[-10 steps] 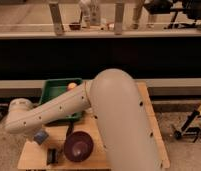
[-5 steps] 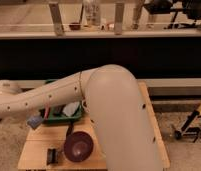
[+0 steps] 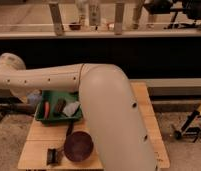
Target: Place sponge in tray
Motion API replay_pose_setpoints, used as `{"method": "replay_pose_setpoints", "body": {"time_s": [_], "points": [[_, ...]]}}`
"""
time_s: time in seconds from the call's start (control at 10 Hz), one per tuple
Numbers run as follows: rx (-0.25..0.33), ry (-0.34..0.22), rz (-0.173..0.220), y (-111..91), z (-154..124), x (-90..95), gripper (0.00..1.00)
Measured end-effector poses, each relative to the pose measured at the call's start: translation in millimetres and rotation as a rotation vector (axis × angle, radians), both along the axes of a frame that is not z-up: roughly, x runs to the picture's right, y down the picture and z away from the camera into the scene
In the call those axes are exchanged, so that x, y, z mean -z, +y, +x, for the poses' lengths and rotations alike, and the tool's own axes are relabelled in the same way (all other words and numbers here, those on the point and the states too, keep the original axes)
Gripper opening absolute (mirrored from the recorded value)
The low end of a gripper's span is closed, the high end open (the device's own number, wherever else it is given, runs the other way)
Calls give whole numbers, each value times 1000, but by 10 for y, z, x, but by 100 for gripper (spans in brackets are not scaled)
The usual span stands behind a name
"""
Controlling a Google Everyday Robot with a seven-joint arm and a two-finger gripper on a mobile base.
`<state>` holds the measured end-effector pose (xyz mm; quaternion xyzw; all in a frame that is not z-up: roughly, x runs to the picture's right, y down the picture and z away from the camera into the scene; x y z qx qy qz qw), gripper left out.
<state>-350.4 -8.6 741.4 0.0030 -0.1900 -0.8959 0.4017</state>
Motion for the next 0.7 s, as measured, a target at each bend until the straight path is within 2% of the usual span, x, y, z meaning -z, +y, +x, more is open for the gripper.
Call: {"method": "replay_pose_setpoints", "body": {"time_s": [0.3,0.4,0.6,0.7], "points": [[-70,-9,-10,-473,5,-245,36],[-102,-5,-17,-614,38,-351,32],[-175,13,-32,-857,194,-579,30],[-232,35,-56,-883,408,-826,30]]}}
